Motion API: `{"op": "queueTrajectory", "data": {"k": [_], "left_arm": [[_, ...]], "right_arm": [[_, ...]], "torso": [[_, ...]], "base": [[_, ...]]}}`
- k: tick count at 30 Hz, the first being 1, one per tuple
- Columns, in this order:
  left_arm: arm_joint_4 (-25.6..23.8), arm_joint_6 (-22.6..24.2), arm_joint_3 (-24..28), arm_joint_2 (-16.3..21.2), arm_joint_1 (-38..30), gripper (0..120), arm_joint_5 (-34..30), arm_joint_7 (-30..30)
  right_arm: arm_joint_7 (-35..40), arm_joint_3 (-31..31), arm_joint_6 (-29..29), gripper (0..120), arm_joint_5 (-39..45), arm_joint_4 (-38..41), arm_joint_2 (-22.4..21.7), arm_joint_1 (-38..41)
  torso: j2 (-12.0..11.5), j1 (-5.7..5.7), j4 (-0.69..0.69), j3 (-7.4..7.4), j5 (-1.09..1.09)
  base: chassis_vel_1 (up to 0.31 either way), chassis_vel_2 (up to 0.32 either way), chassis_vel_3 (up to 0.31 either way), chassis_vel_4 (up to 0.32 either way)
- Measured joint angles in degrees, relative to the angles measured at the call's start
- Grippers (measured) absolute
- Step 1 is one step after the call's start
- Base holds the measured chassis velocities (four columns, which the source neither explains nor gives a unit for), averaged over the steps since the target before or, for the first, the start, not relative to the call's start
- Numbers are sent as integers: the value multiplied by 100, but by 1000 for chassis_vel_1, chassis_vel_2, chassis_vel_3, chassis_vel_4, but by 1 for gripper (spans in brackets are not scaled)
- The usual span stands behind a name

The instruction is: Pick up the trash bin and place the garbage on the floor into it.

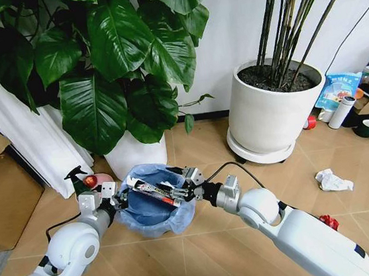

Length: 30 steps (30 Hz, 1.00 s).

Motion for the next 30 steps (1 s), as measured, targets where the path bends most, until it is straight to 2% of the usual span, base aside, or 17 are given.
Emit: {"op": "queueTrajectory", "data": {"k": [4,8,24,29,30], "left_arm": [[0,1,-24,3,0,0,-12,-1],[-5,1,-37,-6,1,0,-15,-7],[-91,-4,-167,-24,108,0,5,6],[-94,-15,-235,-32,176,0,29,13],[-99,-17,-251,-45,201,0,43,14]], "right_arm": [[-286,-63,-33,92,-120,1,-67,-101],[-364,-73,-32,100,-200,-33,-97,-173],[-328,-196,37,100,-329,-349,78,-50],[142,41,-86,100,-157,-324,164,-63],[435,192,-180,100,-98,-314,178,-106]], "torso": [[0,0,-1,0,0],[0,0,-1,0,0],[0,0,-1,0,0],[0,0,0,0,0],[0,0,0,0,1]], "base": [[0,0,0,0],[0,0,0,0],[0,0,0,0],[0,0,0,0],[0,0,0,0]]}}
